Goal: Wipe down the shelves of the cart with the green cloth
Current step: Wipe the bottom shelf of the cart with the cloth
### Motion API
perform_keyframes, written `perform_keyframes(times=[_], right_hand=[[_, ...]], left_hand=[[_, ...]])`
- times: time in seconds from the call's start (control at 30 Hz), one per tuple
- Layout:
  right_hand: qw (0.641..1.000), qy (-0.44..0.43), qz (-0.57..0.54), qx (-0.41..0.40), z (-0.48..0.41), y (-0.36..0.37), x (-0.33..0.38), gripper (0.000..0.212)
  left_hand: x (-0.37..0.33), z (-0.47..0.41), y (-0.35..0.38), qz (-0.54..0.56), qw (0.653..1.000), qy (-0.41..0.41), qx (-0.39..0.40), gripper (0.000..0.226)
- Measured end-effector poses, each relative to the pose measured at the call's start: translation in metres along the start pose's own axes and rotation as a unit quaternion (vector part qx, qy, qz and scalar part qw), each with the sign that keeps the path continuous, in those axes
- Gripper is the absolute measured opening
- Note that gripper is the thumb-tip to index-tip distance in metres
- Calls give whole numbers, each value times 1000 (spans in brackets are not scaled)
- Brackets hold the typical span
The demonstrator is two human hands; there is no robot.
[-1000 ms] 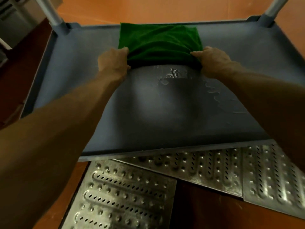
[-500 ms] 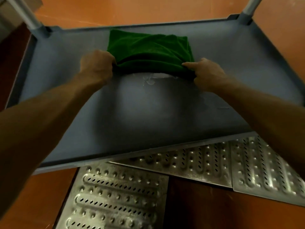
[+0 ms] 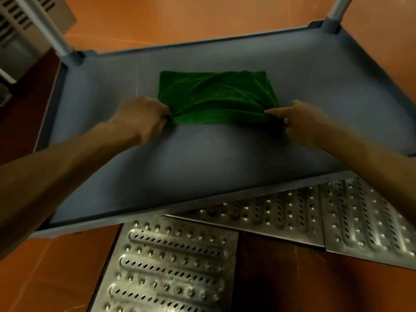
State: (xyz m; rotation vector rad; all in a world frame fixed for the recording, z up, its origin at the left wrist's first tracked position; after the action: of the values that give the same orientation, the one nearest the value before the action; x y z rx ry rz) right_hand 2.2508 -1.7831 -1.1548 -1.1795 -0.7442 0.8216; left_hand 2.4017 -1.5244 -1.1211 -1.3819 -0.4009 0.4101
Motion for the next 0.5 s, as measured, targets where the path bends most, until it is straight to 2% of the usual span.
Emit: perform_keyframes(times=[0.27,0.5], right_hand=[[999,-10,-6,30,55,17,-12,69],[998,-32,2,58,78,18,-12,67]], left_hand=[[-24,45,6,25,997,56,46,28],[-47,86,10,53,994,83,53,32]])
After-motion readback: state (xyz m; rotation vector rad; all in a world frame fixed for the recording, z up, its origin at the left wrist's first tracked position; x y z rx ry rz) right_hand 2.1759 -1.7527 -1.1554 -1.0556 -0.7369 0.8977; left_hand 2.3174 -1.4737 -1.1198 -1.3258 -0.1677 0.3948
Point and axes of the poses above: each hand's wrist, its own z-axis away from the middle knuckle, its own y-axis out of the palm, x = y × z, the point moved 10 cm from there along -z, towards the middle knuckle, and after that the axes turned 10 degrees about y, right-handed, at the moved point
